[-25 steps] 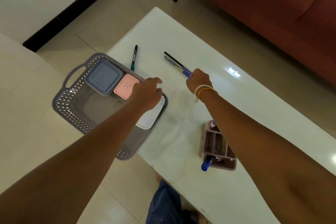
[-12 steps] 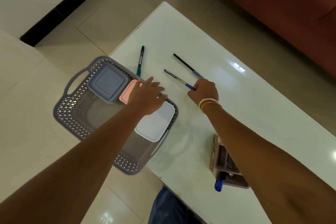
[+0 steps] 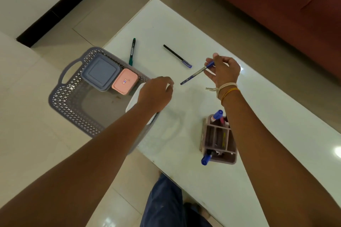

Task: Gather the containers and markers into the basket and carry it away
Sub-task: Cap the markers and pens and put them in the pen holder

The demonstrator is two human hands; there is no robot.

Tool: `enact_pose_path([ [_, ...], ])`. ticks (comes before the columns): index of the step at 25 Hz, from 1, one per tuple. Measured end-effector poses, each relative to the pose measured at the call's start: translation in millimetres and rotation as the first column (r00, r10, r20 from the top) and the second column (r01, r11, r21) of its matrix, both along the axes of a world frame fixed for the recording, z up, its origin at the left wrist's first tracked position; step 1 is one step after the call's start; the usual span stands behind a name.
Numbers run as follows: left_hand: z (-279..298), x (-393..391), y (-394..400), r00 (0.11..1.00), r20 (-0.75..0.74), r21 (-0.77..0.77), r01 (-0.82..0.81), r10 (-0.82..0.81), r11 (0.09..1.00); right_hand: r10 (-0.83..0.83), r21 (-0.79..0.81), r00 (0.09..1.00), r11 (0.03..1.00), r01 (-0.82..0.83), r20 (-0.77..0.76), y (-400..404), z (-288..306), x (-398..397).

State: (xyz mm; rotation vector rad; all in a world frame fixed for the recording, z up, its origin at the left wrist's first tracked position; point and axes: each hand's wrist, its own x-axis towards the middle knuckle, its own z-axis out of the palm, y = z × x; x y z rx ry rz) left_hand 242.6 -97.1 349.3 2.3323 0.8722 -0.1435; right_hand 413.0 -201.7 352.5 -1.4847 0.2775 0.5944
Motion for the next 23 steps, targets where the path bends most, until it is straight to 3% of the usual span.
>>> enact_pose_path([
  [3, 0, 4, -60, 0.997, 0.008, -0.24, -0.068, 0.072, 0.968, 0.014, -0.089, 0.971, 0.996, 0.007, 0.238, -39, 24, -8],
  [8, -14, 3, -139, 0.93, -0.367, -0.503, -0.208, 0.011, 0.839, 0.117, -0.187, 0.913, 0.981, -0.045, 0.392, -105, 44, -22],
  [11, -21, -3, -161, 0.92, -0.389, -0.518, -0.268, 0.056, 0.813, -0.004, -0.183, 0.839, 0.975, 0.123, 0.544, -133, 45, -26],
  [13, -26, -6, -169, 0.927, -0.371, -0.458, -0.239, 0.06, 0.856, -0.05, -0.16, 0.78, 0.969, 0.19, 0.624, -148, 43, -25],
  [17, -34, -13, -173, 0.924, -0.355, -0.455, -0.306, 0.144, 0.836, 0.028, -0.204, 0.745, 0.968, 0.146, 0.666, -165, 33, -34],
  [21, -38, -23, -176, 0.888, -0.405, -0.546, -0.427, 0.219, 0.721, -0.07, -0.135, 0.71, 0.964, 0.228, 0.701, -164, 28, -32],
  [23, -39, -25, -175, 0.891, -0.4, -0.553, -0.422, 0.216, 0.718, 0.03, -0.193, 0.743, 0.972, 0.135, 0.669, -163, 21, -31],
])
